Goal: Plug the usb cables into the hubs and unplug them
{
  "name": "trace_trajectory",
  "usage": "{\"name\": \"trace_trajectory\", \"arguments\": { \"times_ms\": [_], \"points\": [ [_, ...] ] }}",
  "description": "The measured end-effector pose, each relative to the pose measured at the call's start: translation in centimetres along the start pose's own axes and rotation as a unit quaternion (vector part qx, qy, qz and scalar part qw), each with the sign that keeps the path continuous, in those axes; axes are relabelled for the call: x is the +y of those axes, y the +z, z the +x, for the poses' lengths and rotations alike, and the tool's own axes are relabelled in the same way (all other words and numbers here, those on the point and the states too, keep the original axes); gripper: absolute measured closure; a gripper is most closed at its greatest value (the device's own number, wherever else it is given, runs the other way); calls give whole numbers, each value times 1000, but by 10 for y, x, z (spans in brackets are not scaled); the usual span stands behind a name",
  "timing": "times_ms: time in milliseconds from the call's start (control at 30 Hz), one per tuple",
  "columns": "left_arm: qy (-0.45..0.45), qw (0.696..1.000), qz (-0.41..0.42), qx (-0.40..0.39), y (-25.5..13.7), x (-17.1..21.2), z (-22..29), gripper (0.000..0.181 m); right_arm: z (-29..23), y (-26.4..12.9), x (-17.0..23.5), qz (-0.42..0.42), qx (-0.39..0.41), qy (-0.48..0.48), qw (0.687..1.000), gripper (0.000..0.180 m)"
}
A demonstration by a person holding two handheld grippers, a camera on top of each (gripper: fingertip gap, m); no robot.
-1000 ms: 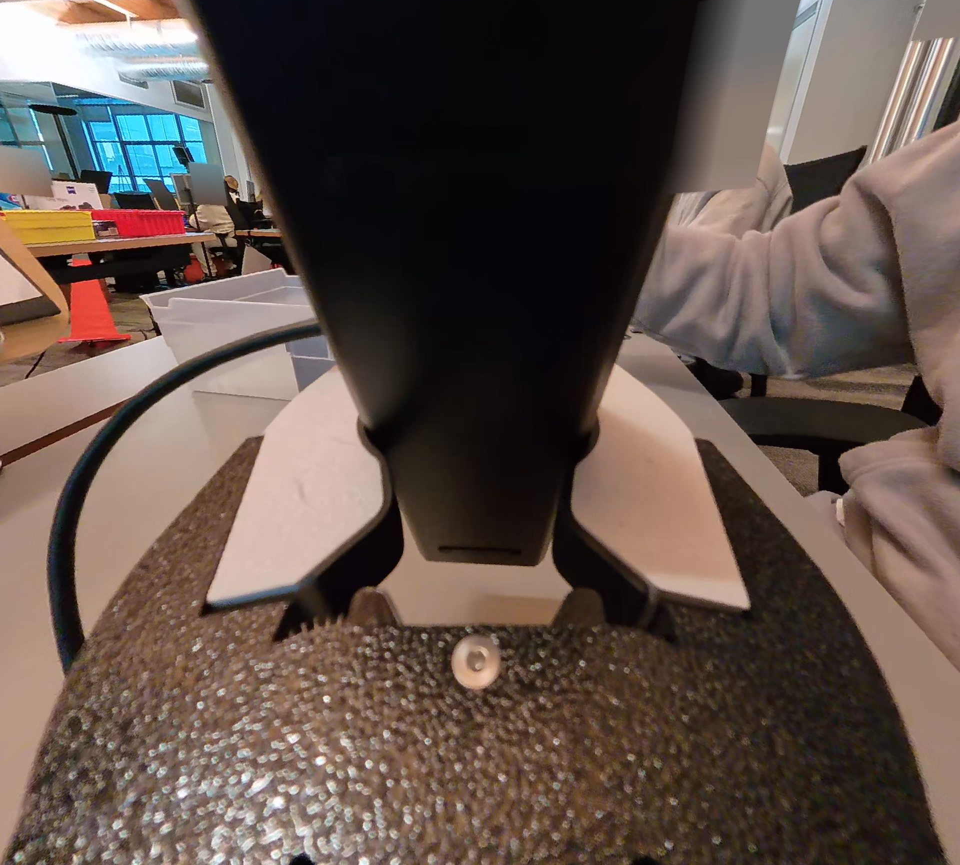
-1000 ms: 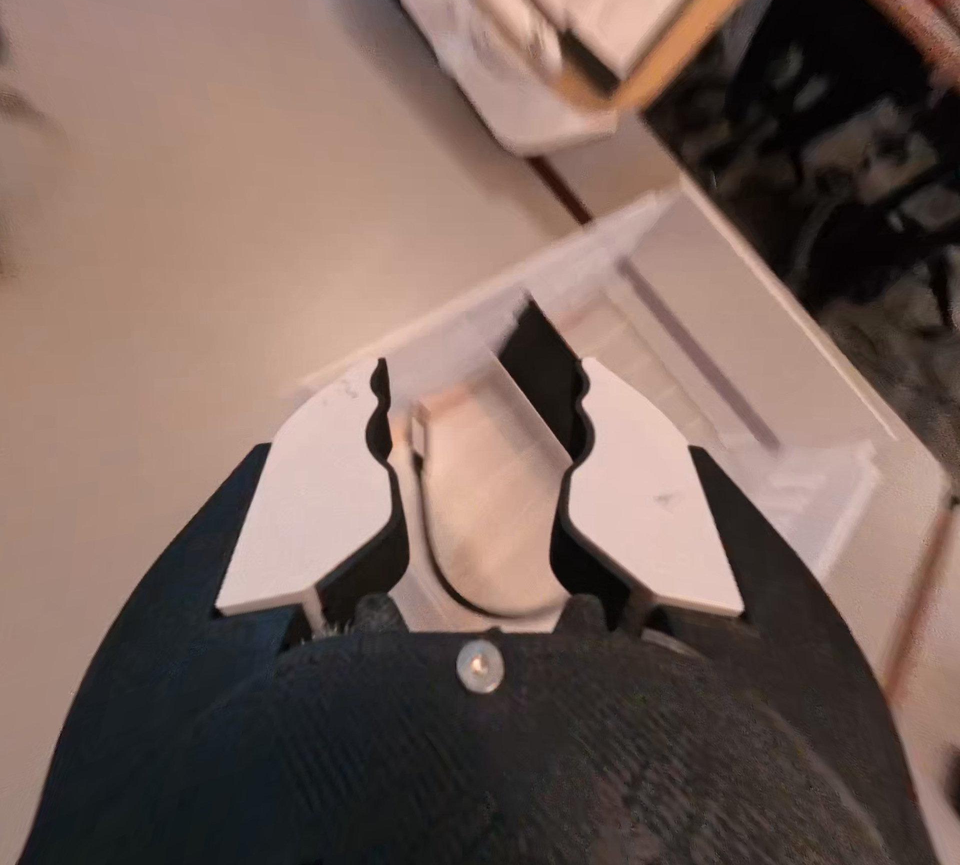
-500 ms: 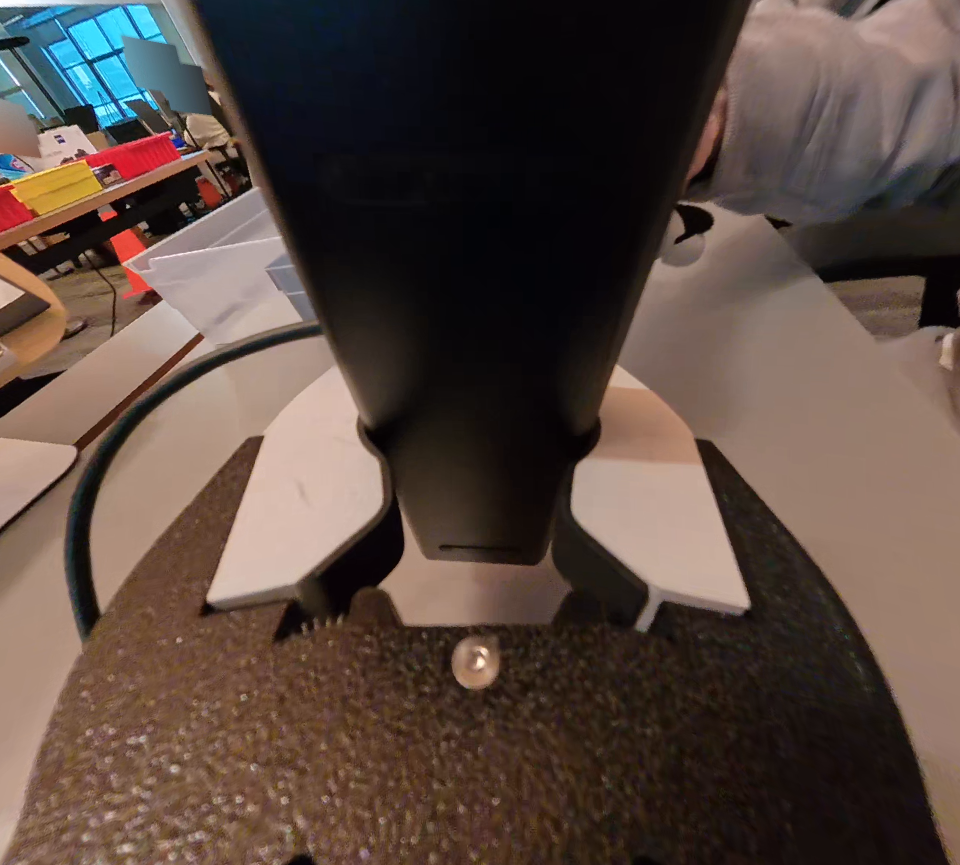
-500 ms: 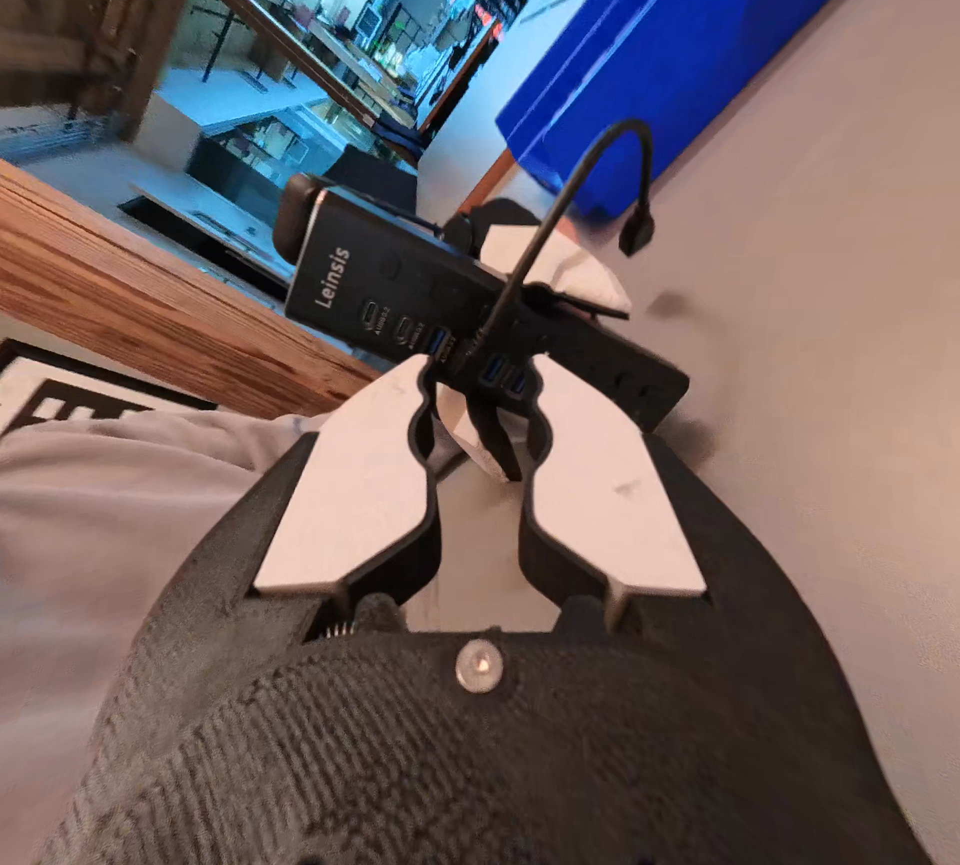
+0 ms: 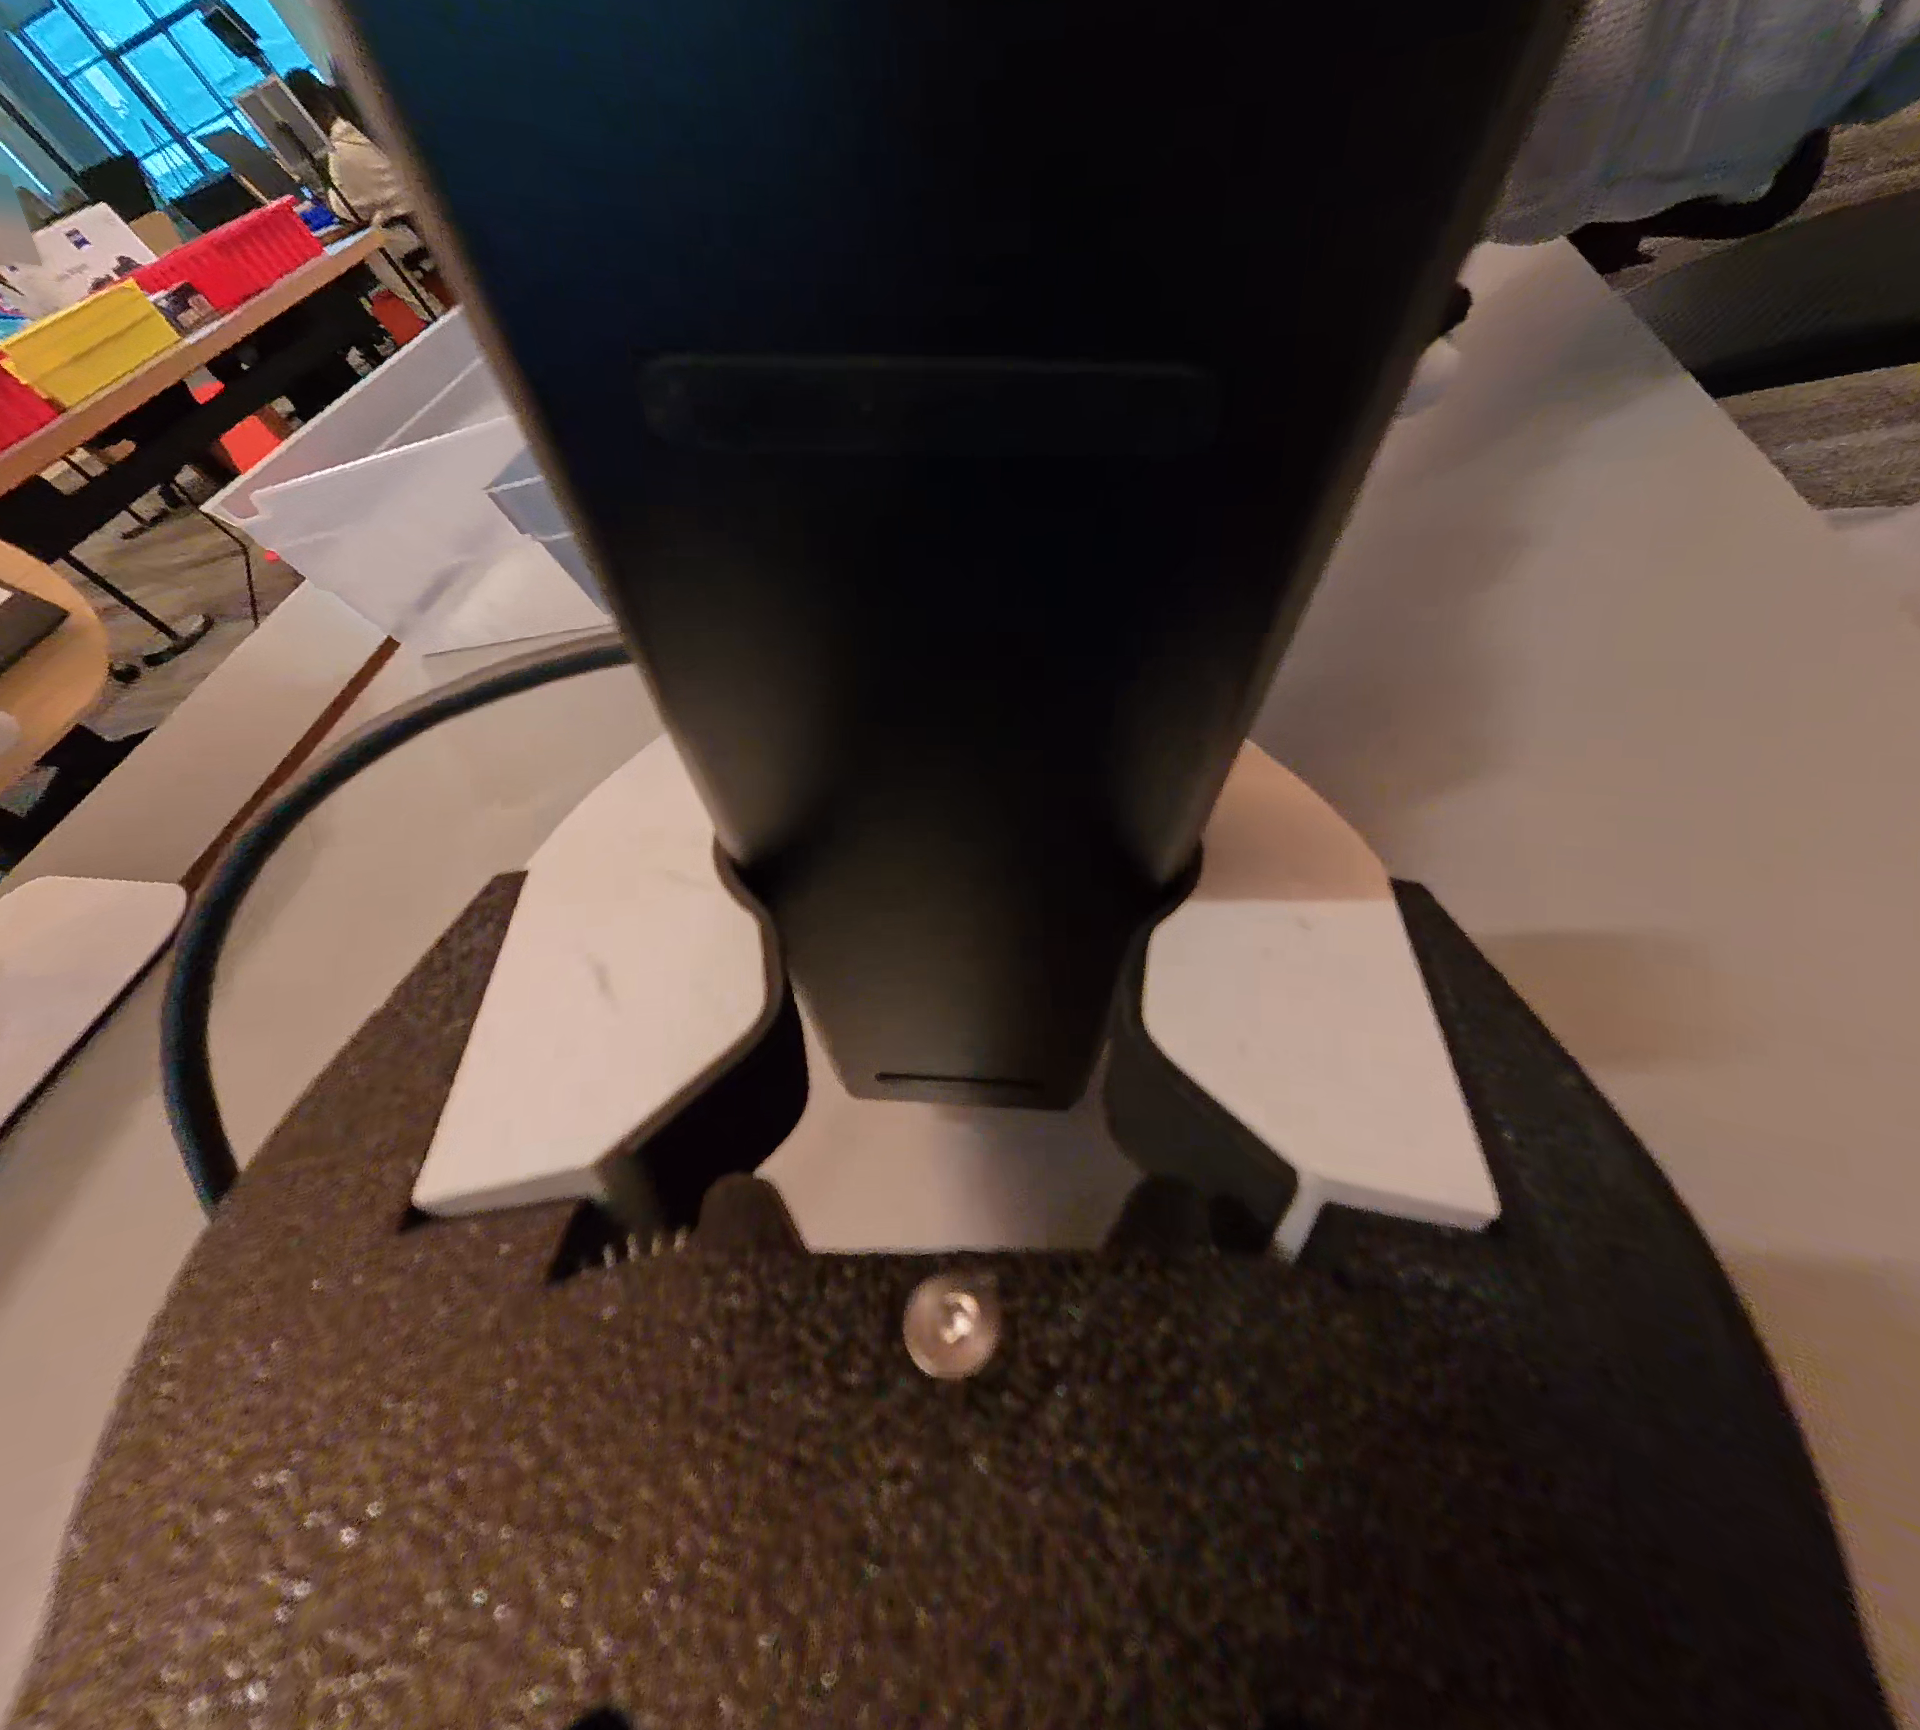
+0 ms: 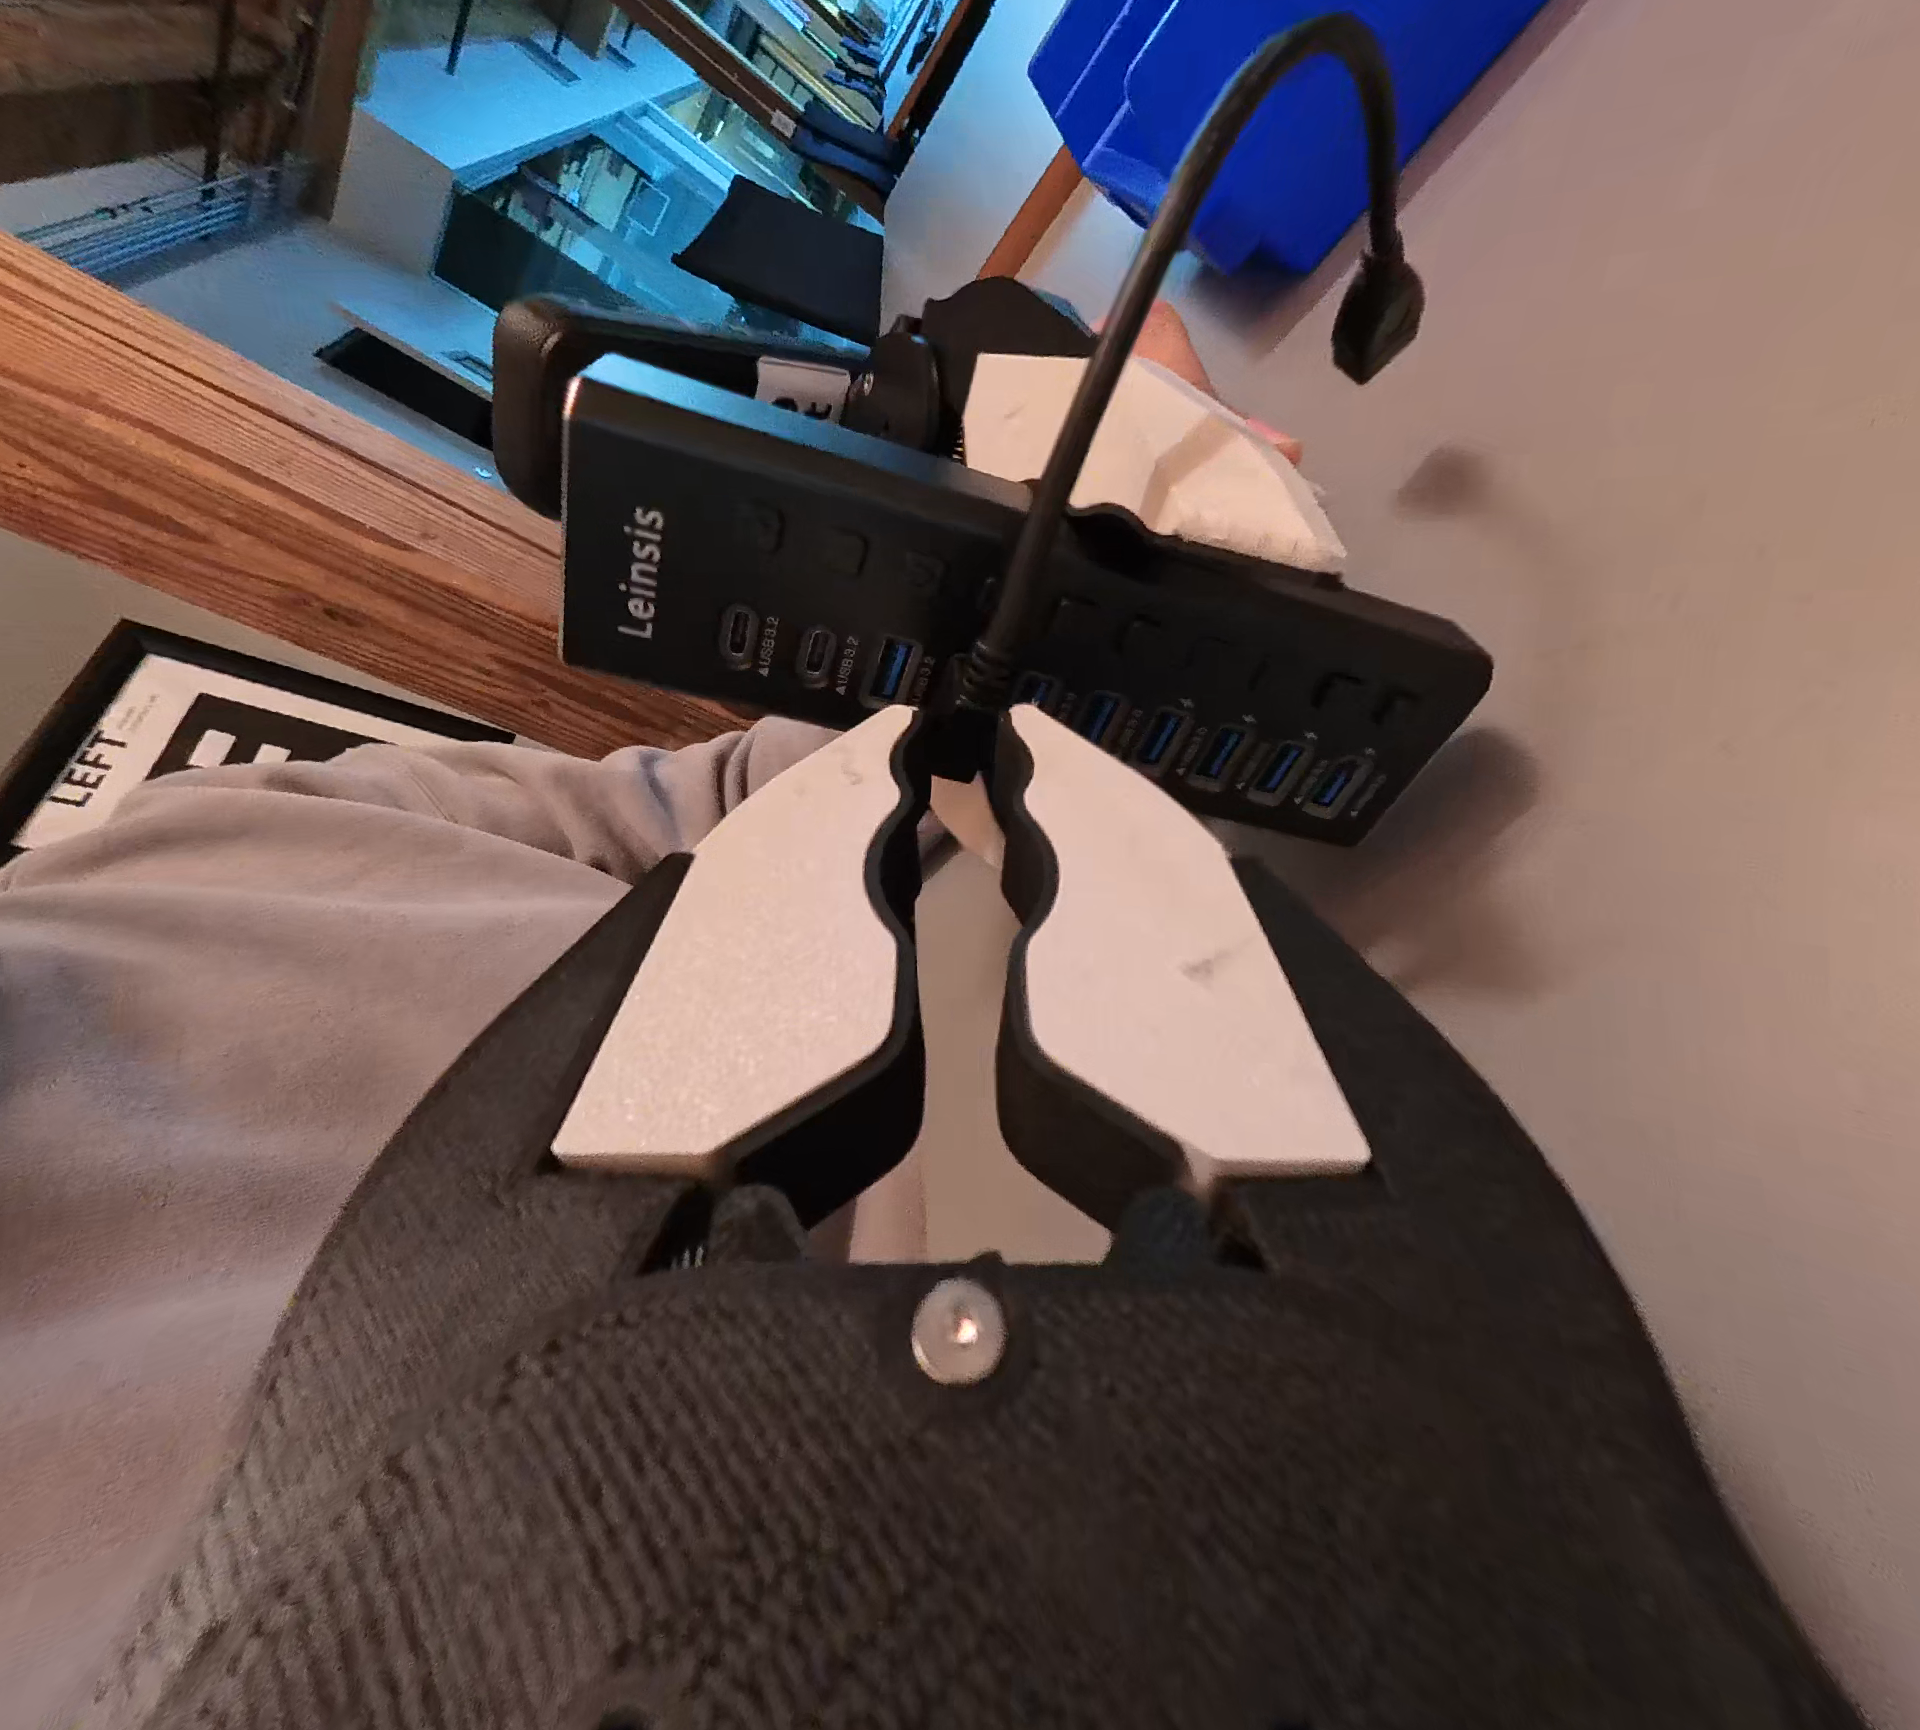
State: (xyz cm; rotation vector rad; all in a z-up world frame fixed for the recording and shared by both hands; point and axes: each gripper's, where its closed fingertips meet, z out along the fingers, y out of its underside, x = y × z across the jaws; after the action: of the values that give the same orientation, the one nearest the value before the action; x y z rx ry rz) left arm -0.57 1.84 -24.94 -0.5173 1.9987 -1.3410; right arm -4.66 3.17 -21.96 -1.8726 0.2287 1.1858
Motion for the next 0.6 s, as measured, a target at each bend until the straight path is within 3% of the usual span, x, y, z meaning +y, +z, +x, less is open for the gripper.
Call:
{"name": "trace_trajectory", "arguments": {
  "times_ms": [300,500,533,600],
  "points": [
    [22,999,13,-36,6,-10,-2,108,-1,-19,3,-20,-28,32,999,169],
    [20,1000,12,-15,8,-9,5,108,2,-21,9,-13,-42,24,999,168],
    [9,1000,15,-4,9,-9,7,109,2,-25,8,-19,-28,-1,999,167],
    [-21,999,27,-4,6,-9,3,109,-3,-36,-3,-15,18,-84,996,142]
  ]
}}
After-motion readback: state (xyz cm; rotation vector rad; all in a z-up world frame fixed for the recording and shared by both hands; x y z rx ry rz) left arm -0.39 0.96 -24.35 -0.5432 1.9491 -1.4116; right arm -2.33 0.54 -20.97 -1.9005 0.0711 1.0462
